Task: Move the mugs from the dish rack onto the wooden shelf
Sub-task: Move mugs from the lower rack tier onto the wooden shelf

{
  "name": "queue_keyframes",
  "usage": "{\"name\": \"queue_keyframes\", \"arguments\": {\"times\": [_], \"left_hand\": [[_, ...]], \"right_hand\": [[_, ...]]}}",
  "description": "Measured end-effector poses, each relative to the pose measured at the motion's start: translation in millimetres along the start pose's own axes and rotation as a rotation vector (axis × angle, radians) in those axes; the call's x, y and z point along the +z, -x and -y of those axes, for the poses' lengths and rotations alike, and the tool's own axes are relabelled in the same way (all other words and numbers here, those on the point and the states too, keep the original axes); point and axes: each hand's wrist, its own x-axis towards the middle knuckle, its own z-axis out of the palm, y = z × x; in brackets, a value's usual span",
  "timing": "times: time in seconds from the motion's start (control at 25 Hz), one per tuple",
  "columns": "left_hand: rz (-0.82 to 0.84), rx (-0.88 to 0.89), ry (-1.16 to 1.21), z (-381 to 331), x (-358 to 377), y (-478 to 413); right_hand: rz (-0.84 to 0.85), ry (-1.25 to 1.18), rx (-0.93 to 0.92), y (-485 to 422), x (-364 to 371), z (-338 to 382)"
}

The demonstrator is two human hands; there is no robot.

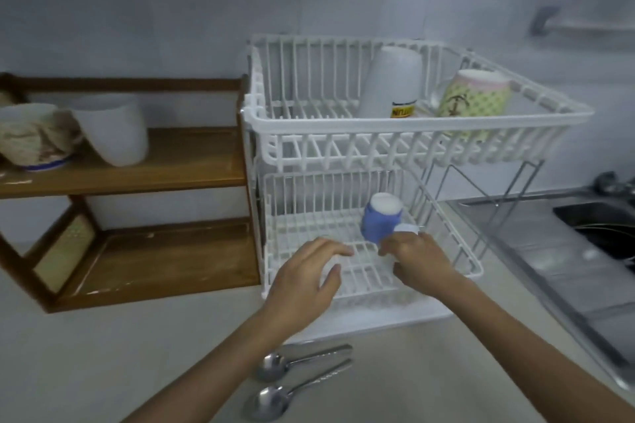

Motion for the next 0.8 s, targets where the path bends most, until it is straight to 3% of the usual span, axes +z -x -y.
{"name": "queue_keyframes", "arguments": {"times": [0.04,0.12,0.2,0.32,0.44,0.48,0.56,0.72,0.8], "left_hand": [[0.063,0.005,-0.119,5,13,-20],[0.124,0.113,-0.355,13,32,-62],[0.193,0.217,-0.652,20,52,-104],[0.292,0.310,-1.025,19,77,-158],[0.430,0.512,-1.141,37,113,-185],[0.462,0.556,-1.140,43,124,-191],[0.472,0.556,-1.220,44,135,-197],[0.449,0.550,-1.319,45,151,-200],[0.417,0.511,-1.298,43,142,-200]], "right_hand": [[0.103,0.194,-0.065,-5,2,-10],[0.104,0.441,-0.151,-18,3,-19],[0.001,0.414,-0.024,-27,-8,-24],[0.098,0.458,0.026,-44,4,-34],[0.147,0.466,0.145,-48,14,-45],[0.163,0.486,0.111,-51,21,-49],[0.268,0.593,0.023,-56,28,-46],[0.329,0.617,0.184,-56,23,-30],[0.305,0.602,0.146,-59,22,-32]]}}
